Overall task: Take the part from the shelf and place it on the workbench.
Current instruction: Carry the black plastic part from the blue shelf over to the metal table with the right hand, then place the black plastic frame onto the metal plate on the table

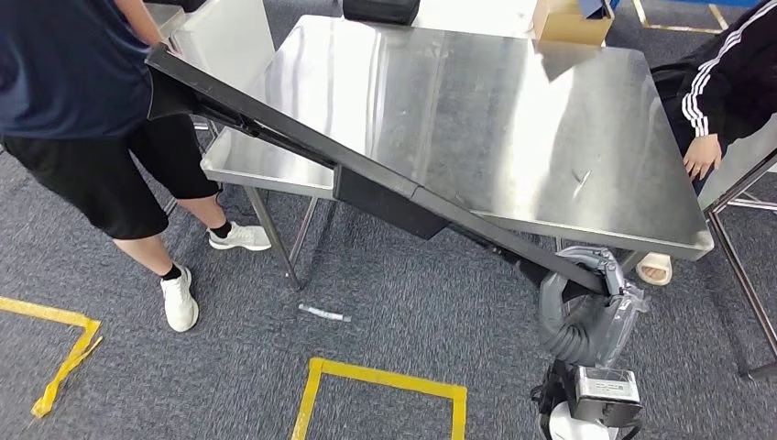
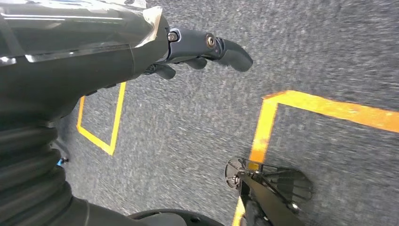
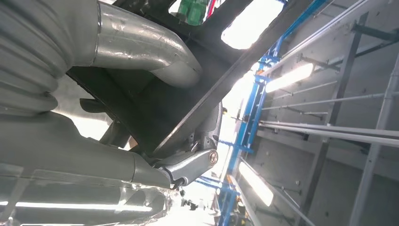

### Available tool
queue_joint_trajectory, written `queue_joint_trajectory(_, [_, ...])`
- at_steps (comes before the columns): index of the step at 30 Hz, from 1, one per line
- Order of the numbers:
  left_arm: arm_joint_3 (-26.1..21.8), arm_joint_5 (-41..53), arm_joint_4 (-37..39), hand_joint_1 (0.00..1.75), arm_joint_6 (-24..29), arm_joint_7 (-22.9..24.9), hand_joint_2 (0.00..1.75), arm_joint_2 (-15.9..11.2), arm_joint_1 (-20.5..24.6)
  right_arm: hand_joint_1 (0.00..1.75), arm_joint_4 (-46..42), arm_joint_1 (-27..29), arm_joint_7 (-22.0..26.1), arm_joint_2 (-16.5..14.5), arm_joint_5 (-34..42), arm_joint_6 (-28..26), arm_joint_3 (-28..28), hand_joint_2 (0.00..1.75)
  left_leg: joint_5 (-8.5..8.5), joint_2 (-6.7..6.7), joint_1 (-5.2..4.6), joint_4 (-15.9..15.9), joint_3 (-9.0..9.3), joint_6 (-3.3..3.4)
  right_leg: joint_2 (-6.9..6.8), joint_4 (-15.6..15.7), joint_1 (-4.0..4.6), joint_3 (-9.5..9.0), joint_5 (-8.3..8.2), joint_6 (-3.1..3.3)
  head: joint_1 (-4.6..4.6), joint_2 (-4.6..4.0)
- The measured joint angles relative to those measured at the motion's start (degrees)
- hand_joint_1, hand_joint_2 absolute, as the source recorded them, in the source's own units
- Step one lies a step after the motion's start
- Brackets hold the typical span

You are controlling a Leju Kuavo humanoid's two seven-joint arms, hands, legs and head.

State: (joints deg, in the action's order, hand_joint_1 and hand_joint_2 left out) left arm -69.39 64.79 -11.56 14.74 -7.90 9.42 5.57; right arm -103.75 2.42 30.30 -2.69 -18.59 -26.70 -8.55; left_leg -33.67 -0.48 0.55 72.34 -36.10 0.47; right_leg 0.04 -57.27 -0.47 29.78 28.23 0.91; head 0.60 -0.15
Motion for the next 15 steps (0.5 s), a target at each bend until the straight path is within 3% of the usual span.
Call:
queue_joint_trajectory(2, [-0.2, -0.1, 0.0, 0.00, 0.0, 0.1, 1.75, -0.1, -0.1, 1.75, 0.0, 0.0, -0.2, -0.1, 0.0, 0.2, -0.1, 1.75, -2.51, 0.05, 0.29, 2.4, -4.20, -0.46, 0.20, 0.0, -0.22, -1.32, 1.26, -0.19, -0.01, 0.00])
queue_joint_trajectory(3, [-0.3, -0.1, 0.0, 0.00, 0.0, 0.2, 1.75, -0.1, -0.2, 1.75, 0.0, 0.0, -0.3, -0.1, -0.1, 0.3, -0.1, 1.75, -2.34, 0.11, 0.44, 1.3, -5.15, -0.69, 0.32, 0.0, -0.38, -2.16, 1.97, -0.39, 0.00, 0.00])
queue_joint_trajectory(4, [-0.3, -0.1, 0.0, 0.00, 0.0, 0.2, 1.75, -0.1, -0.2, 1.75, 0.0, 0.0, -0.3, -0.1, -0.1, 0.3, -0.2, 1.75, -0.68, 0.21, 0.60, -1.3, -5.35, -0.89, 0.40, 0.1, -0.56, -3.05, 2.74, -0.64, 0.00, 0.00])
queue_joint_trajectory(6, [-0.4, -0.2, 0.0, 0.00, 0.0, 0.2, 1.75, -0.2, -0.4, 1.75, 0.0, 0.0, -0.4, -0.1, -0.1, 0.4, -0.3, 1.75, 6.11, 0.65, 0.79, -8.1, -4.59, -1.04, 0.42, 0.1, -0.67, -4.62, 4.38, -1.30, 0.08, 0.00])
queue_joint_trajectory(7, [-0.4, -0.2, 0.0, 0.00, 0.1, 0.2, 1.75, -0.2, -0.4, 1.75, 0.1, -0.1, -0.4, -0.1, -0.1, 0.5, -0.4, 1.75, 8.76, 0.87, 0.72, -10.4, -4.10, -0.81, 0.42, 0.3, -0.59, -5.21, 5.16, -1.72, 0.12, 0.00])
queue_joint_trajectory(8, [-0.4, -0.3, 0.0, 0.00, 0.1, 0.3, 1.75, -0.2, -0.5, 1.75, 0.1, -0.3, -0.5, -0.1, -0.1, 0.7, -0.5, 1.75, 10.34, 0.97, 0.60, -11.8, -3.70, -0.43, 0.42, 0.5, -0.47, -6.06, 5.59, -2.22, 0.14, 0.00])
queue_joint_trajectory(11, [-0.5, -0.5, 0.0, 0.00, 0.2, 0.4, 1.75, -0.1, -0.4, 1.75, 0.3, -0.8, -0.6, -0.1, -0.2, 1.1, -0.7, 1.75, 9.71, 0.65, 0.20, -12.9, -1.84, 1.28, 0.40, -0.5, -0.31, -7.22, 4.88, -3.83, 0.09, -0.01])
queue_joint_trajectory(13, [-0.5, -0.5, 0.0, 0.00, 0.2, 0.2, 1.75, -0.1, -0.4, 1.75, 0.5, -1.1, -0.7, 0.0, -0.4, 1.3, -0.7, 1.75, 8.87, 0.40, 0.10, -13.3, 0.01, 2.35, 0.32, -5.8, -0.47, -4.21, 4.63, -4.06, 0.08, -0.01])
queue_joint_trajectory(15, [-0.6, -0.6, 0.0, 0.00, 0.2, -0.1, 1.75, -0.2, -0.4, 1.75, 0.8, -1.1, -0.7, 0.1, -0.6, 1.4, -0.8, 1.75, 7.55, 0.18, 0.04, -13.6, 1.66, 2.88, 0.30, -13.0, -0.55, 1.44, 6.47, -3.54, 0.01, 0.00])
